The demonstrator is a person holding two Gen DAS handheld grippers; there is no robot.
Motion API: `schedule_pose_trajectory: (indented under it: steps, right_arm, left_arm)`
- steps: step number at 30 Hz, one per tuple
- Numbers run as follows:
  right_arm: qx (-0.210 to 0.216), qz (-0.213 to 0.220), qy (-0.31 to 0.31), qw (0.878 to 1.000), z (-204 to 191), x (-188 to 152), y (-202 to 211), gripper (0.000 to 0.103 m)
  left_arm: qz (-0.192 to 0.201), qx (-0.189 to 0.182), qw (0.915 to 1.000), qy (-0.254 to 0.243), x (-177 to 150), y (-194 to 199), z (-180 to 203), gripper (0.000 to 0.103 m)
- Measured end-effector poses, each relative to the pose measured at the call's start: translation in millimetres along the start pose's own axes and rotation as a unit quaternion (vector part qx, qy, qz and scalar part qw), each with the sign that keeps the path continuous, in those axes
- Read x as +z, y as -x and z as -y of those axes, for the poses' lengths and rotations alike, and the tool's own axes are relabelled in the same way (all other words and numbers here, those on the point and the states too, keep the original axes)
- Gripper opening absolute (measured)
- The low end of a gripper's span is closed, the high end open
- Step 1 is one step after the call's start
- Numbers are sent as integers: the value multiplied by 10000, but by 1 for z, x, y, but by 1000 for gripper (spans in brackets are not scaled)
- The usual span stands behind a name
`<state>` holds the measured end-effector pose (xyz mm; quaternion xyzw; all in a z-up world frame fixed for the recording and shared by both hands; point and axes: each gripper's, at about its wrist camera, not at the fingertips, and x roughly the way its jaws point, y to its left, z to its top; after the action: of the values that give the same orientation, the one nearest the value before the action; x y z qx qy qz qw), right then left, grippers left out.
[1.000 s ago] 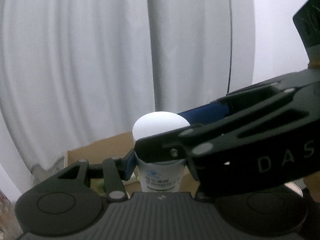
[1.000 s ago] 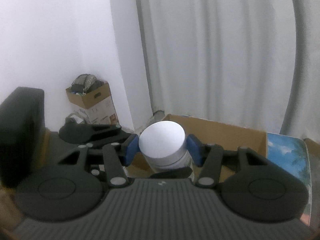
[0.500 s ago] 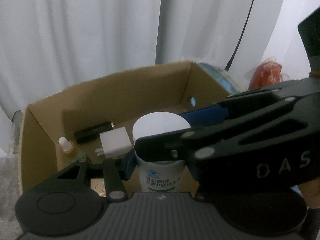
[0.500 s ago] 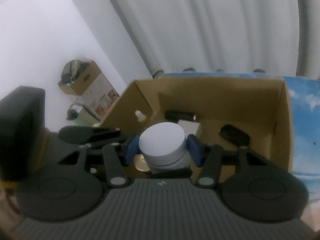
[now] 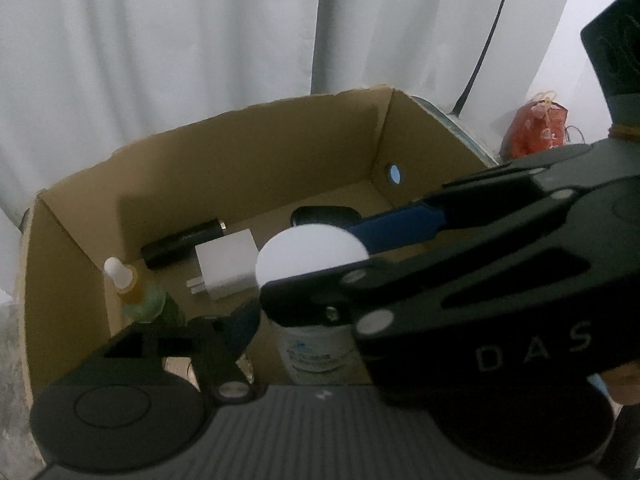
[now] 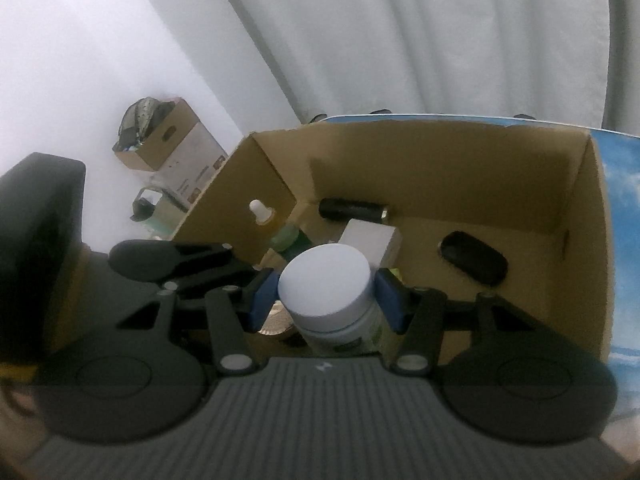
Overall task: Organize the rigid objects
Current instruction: 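Lower the white bottle into the box and open the right gripper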
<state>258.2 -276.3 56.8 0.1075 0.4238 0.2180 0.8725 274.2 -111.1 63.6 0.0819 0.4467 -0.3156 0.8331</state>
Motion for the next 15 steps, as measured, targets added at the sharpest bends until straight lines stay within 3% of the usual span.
schedule_pose_trajectory:
  steps: [6, 15]
  right_arm:
    - [-51, 83, 34, 9999, -8, -4, 9, 63]
    - [-152, 474, 40, 9988, -22, -9, 46, 67]
  left_arm:
    - [135, -11, 9999, -30, -5, 12, 2, 87]
    - [637, -23, 9979, -70, -15, 50, 14, 88]
